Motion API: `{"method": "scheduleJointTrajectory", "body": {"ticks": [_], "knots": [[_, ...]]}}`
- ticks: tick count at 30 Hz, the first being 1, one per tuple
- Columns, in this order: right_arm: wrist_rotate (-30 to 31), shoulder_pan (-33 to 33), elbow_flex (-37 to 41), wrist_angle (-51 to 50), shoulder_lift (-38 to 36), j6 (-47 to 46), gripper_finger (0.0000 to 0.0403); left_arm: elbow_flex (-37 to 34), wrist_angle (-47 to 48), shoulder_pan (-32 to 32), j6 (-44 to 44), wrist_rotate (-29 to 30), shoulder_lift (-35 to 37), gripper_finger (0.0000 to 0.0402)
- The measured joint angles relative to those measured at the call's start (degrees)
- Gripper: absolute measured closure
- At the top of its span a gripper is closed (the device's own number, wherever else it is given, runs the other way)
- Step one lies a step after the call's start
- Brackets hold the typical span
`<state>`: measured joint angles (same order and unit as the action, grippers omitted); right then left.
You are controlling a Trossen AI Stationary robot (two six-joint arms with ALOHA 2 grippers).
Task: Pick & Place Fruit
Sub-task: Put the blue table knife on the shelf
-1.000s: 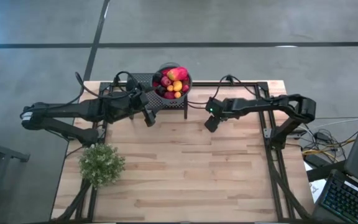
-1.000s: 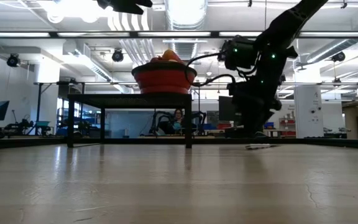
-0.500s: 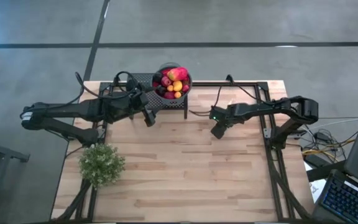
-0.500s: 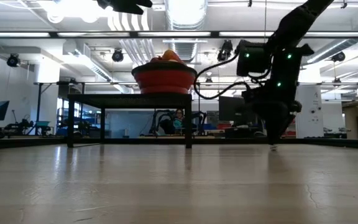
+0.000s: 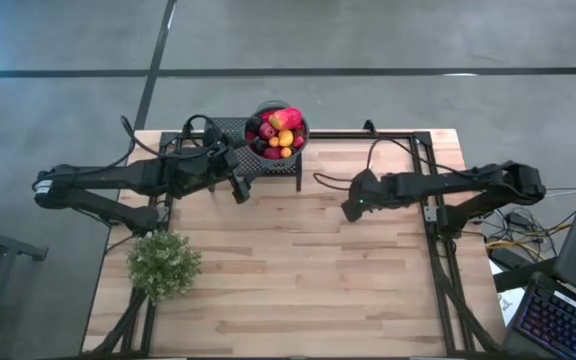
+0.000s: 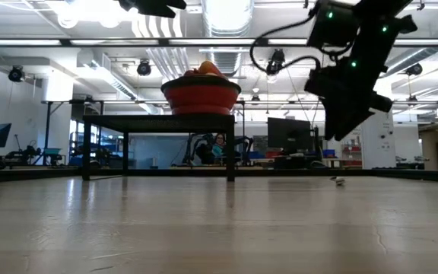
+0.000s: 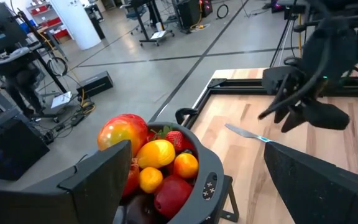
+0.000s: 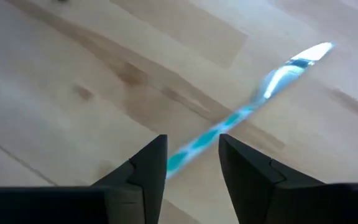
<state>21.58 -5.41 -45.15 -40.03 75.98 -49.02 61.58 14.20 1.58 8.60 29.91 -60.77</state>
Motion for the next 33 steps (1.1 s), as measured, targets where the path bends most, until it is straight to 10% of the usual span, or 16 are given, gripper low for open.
{"method": "scheduleJointTrajectory", "body": {"ticks": [21, 33], "knots": [[9.3, 5.7, 0.7, 2.9, 12.5, -31.7, 0.0196, 0.0, 1.3, 0.0, 1.8, 0.0, 0.0, 0.003], [8.8, 5.7, 0.4, 5.1, 21.3, -35.1, 0.0228, 0.0, 3.5, 0.0, 1.9, 0.0, 0.0, 0.003]]}}
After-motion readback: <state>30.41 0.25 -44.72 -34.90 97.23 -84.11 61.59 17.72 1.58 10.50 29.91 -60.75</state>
